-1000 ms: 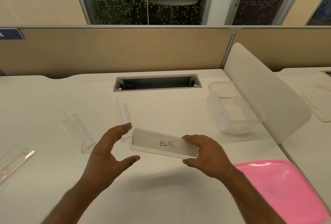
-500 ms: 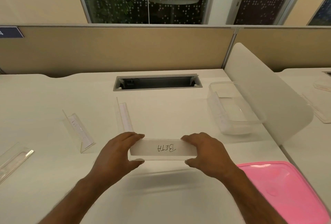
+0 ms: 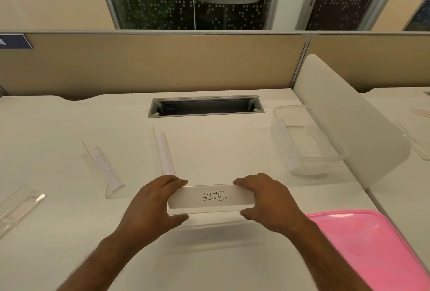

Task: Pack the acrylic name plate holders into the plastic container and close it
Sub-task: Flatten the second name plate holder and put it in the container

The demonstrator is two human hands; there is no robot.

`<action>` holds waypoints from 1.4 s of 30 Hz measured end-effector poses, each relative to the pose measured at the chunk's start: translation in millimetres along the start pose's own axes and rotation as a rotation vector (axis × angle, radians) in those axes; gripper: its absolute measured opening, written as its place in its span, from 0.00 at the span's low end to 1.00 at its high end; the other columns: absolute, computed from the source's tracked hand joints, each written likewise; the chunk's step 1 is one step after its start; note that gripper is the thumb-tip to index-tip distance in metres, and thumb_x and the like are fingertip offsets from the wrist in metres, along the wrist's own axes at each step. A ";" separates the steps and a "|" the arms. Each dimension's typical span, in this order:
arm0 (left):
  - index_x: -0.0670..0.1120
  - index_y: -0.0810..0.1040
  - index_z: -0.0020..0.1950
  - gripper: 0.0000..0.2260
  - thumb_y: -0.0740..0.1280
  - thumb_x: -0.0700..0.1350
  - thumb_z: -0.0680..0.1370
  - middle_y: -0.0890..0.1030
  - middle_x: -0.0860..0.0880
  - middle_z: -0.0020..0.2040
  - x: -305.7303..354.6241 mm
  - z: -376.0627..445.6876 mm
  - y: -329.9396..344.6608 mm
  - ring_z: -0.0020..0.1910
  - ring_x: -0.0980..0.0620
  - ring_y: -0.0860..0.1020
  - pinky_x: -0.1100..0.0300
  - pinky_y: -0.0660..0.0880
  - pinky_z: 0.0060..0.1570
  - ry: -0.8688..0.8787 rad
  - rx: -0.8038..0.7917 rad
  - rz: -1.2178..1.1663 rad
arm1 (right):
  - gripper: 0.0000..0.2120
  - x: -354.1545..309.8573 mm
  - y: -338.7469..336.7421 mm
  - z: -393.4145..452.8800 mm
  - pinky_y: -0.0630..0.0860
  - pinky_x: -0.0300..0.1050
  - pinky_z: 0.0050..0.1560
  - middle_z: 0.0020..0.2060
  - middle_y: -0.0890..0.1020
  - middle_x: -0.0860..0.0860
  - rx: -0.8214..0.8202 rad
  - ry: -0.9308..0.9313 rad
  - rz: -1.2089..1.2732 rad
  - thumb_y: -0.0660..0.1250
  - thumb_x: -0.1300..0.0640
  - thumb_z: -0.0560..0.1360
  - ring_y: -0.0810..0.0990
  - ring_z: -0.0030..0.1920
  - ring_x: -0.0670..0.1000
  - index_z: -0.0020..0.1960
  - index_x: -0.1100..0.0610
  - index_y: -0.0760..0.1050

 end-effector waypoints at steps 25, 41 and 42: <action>0.58 0.83 0.47 0.21 0.75 0.67 0.60 0.84 0.64 0.40 28.1 14.3 17.0 0.39 0.65 0.82 0.64 0.79 0.39 -0.471 -0.042 -0.366 | 0.33 -30.4 15.1 11.5 0.63 0.43 0.68 0.70 0.70 0.42 0.440 -0.094 0.491 0.73 0.53 0.72 0.66 0.71 0.43 0.73 0.48 0.63; 0.49 0.81 0.61 0.14 0.73 0.46 0.75 0.86 0.53 0.55 61.2 18.9 26.8 0.50 0.53 0.85 0.49 0.82 0.51 -0.576 -0.019 -0.900 | 0.20 -49.2 61.1 -3.5 0.80 0.41 0.52 0.58 0.83 0.45 0.210 0.131 1.375 0.71 0.57 0.74 0.82 0.58 0.49 0.64 0.47 0.77; 0.48 0.80 0.61 0.14 0.72 0.45 0.76 0.86 0.53 0.54 62.0 18.8 25.6 0.50 0.52 0.85 0.49 0.82 0.51 -0.565 -0.038 -0.925 | 0.19 -47.1 59.9 -3.1 0.80 0.41 0.54 0.58 0.84 0.46 0.216 0.127 1.395 0.69 0.60 0.75 0.82 0.58 0.49 0.65 0.49 0.77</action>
Point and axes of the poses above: each hand's wrist, its own z-axis towards the middle knuckle, its own y-axis out of the palm, x = y × z, the point moved 1 cm from there along z, towards the middle knuckle
